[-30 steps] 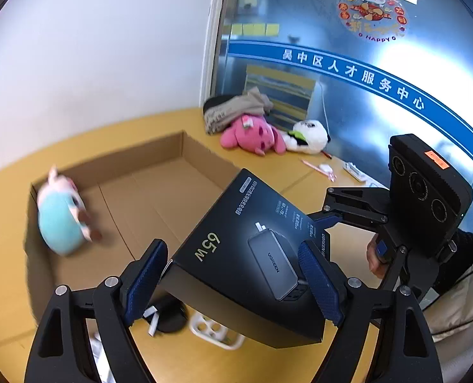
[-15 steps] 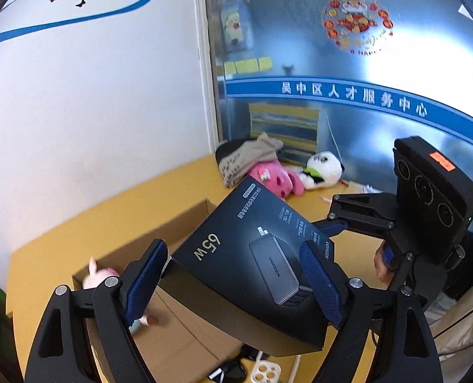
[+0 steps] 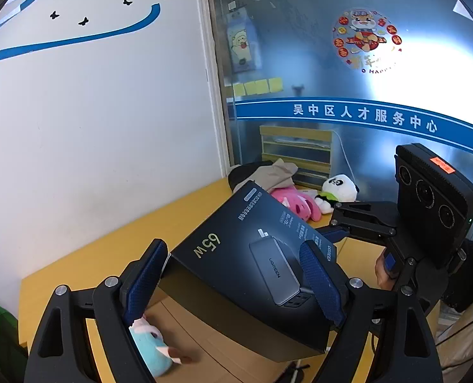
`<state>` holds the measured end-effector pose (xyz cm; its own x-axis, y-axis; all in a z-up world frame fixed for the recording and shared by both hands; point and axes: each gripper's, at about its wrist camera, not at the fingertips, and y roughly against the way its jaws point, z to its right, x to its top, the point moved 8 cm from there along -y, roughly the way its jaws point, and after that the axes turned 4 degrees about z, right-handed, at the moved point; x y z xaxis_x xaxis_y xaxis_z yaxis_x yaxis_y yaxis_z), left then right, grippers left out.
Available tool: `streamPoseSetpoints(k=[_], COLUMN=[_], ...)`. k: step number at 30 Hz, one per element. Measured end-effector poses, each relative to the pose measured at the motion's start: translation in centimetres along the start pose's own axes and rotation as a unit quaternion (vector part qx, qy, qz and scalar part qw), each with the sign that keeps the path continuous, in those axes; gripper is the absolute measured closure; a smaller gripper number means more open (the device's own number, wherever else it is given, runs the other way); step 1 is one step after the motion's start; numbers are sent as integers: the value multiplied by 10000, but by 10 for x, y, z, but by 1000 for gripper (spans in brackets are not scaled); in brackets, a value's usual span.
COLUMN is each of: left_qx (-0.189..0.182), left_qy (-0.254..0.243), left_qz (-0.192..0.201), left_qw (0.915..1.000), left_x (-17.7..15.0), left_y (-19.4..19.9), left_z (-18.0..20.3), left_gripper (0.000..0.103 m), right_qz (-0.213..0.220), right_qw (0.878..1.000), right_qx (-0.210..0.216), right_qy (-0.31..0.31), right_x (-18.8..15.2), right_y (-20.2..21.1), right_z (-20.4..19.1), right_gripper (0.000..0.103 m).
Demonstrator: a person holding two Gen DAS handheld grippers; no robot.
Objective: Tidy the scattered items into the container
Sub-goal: 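Lift the charger box with the left gripper and carry it over the box, then lower the charger box into the cardboard box with the left gripper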
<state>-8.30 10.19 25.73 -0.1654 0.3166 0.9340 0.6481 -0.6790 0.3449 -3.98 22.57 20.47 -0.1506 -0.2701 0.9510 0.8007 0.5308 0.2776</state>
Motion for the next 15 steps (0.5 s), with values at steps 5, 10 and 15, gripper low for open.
streamPoseSetpoints(k=[5, 10, 15], left_qx=[-43, -100, -54], left_qy=[-27, -28, -37], left_qz=[67, 78, -5], left_qw=[10000, 9999, 10000], left_x=[12, 17, 13], left_y=[-17, -38, -63], left_z=[-18, -32, -44], left_gripper=[15, 15, 15], right_qz=[72, 138, 54], right_qw=[10000, 9999, 9999], right_qx=[-16, -38, -63], right_qy=[-10, -46, -150], right_x=[11, 14, 0], right_y=[-17, -33, -48], right_z=[15, 33, 50], right_gripper=[24, 24, 25])
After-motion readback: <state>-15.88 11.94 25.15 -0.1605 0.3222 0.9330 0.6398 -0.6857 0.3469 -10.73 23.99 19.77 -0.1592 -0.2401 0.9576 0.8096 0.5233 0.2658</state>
